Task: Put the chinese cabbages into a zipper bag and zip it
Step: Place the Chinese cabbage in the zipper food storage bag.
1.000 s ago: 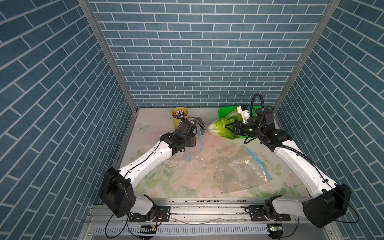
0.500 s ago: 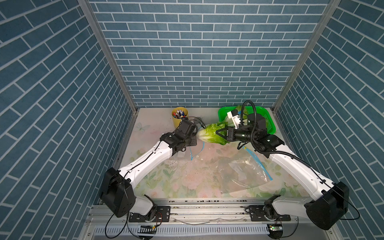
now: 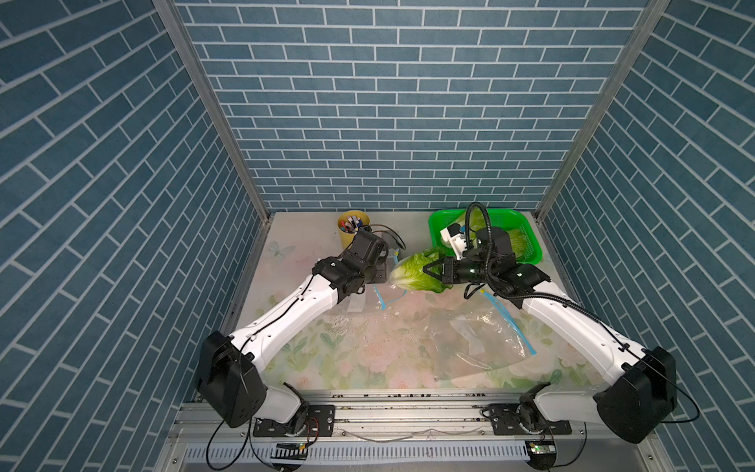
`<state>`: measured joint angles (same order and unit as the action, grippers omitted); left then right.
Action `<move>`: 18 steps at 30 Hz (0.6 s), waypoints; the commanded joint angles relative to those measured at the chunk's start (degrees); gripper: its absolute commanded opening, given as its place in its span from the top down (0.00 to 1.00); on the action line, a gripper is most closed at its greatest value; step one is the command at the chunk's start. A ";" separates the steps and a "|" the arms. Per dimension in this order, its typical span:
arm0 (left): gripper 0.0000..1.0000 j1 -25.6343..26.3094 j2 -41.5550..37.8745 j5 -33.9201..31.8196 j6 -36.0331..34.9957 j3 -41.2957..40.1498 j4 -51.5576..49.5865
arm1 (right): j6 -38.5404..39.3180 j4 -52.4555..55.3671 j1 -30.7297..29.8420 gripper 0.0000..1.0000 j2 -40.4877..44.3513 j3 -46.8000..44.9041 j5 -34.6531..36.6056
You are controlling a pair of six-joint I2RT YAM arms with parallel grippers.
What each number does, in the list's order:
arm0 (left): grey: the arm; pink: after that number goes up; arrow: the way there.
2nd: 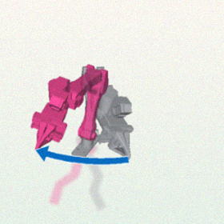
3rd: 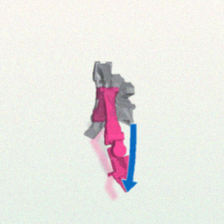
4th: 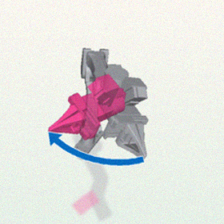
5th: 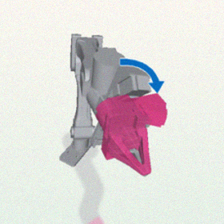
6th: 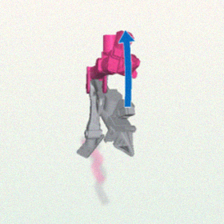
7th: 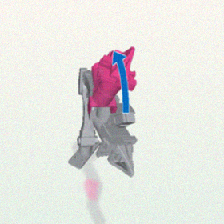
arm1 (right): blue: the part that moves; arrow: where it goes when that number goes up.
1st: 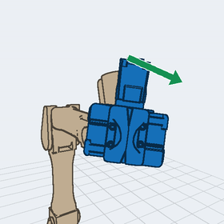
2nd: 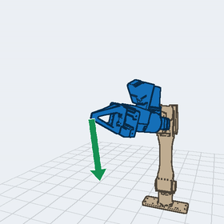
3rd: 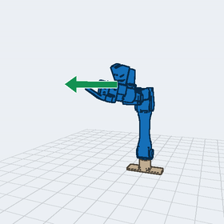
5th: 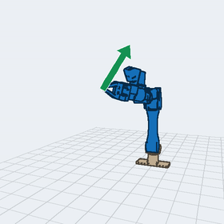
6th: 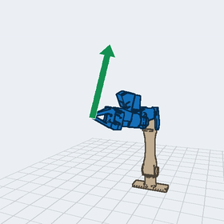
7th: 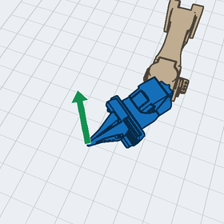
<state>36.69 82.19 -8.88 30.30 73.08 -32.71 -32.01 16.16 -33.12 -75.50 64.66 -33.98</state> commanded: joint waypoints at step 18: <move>1.00 0.23 -2.73 5.49 -3.21 1.02 3.58 | 6.82 -4.65 -4.75 1.00 -3.78 2.34 -8.15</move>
<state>36.73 81.52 -4.56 28.18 73.25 -30.87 -28.38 14.70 -37.74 -78.48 66.83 -38.92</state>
